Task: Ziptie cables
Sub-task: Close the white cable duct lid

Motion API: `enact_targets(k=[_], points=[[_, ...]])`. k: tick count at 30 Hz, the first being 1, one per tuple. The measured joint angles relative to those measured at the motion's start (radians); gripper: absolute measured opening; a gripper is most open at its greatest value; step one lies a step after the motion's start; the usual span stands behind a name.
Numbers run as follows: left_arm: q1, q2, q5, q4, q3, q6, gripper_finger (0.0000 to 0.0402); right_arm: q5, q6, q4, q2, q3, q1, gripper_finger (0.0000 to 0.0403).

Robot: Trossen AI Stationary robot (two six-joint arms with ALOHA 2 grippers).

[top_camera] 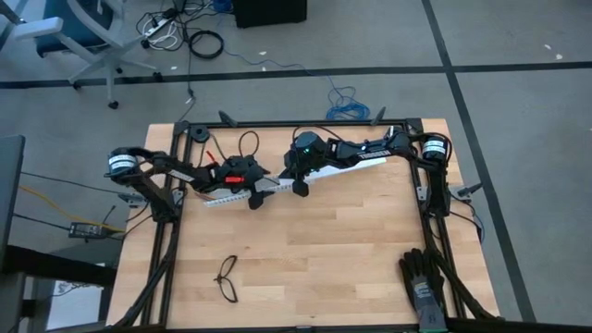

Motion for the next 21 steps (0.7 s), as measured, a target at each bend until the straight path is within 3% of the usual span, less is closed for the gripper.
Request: enact_targets(k=[6, 15, 21], points=[[-0.006, -0.052, -0.010, 0.153, -0.105, -0.006, 0.0388, 0.000, -0.004, 0.001, 0.000, 0.000, 0.000, 0.0000], [-0.008, -0.050, 0.010, 0.204, -0.108, -0.031, 0.0388, -0.014, 0.004, 0.005, 0.000, 0.000, 0.001, 0.0000], [-0.008, -0.047, 0.077, 0.230, -0.106, -0.058, 0.0388, -0.016, 0.012, -0.037, 0.000, 0.000, 0.001, 0.0000]])
